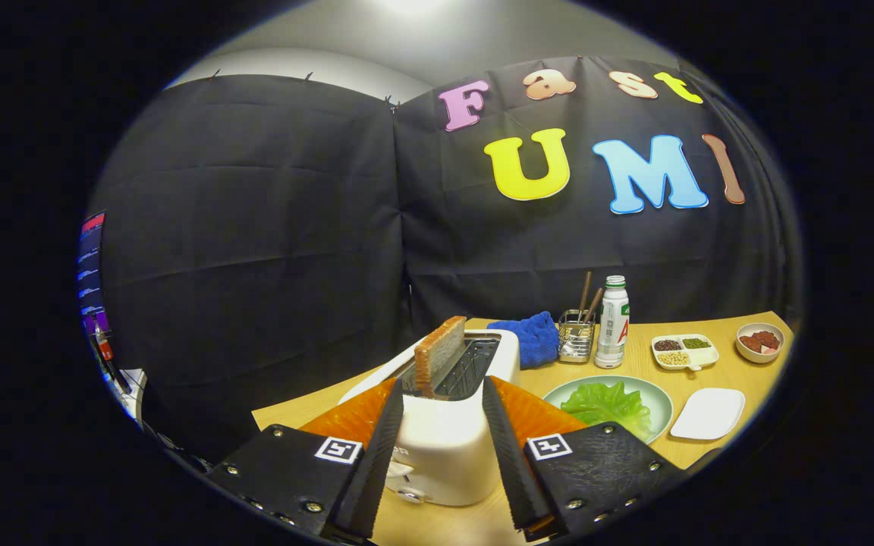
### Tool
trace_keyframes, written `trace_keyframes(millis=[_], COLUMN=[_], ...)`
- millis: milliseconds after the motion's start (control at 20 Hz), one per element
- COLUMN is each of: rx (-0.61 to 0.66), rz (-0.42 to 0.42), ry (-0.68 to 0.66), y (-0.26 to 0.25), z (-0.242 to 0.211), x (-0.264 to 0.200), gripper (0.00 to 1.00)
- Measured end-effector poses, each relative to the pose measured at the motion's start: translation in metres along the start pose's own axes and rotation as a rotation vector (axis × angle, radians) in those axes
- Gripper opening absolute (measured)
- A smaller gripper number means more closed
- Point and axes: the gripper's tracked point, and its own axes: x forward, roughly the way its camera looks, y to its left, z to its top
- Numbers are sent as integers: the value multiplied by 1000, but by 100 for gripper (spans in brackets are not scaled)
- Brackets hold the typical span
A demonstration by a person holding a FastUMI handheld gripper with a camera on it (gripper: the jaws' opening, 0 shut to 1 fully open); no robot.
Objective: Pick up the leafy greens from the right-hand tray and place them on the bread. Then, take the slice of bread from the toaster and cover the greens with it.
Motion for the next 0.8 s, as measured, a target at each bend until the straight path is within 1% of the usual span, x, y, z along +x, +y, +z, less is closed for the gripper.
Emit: trace_keyframes(millis=[200,350,500,600,650,750,800], rx=[-22,-34,-32,-44,-61,-37,-9], rz=[-24,-100,-146,-163,-202,-195,-173], ry=[-8,20,34,56,64,57,53], y=[15,9,10,12,7,12,17], z=[5,4,6,3,2,-2,0], x=[20,38,55,63,65,74,71], gripper=[64,64,64,62,48,20,20])
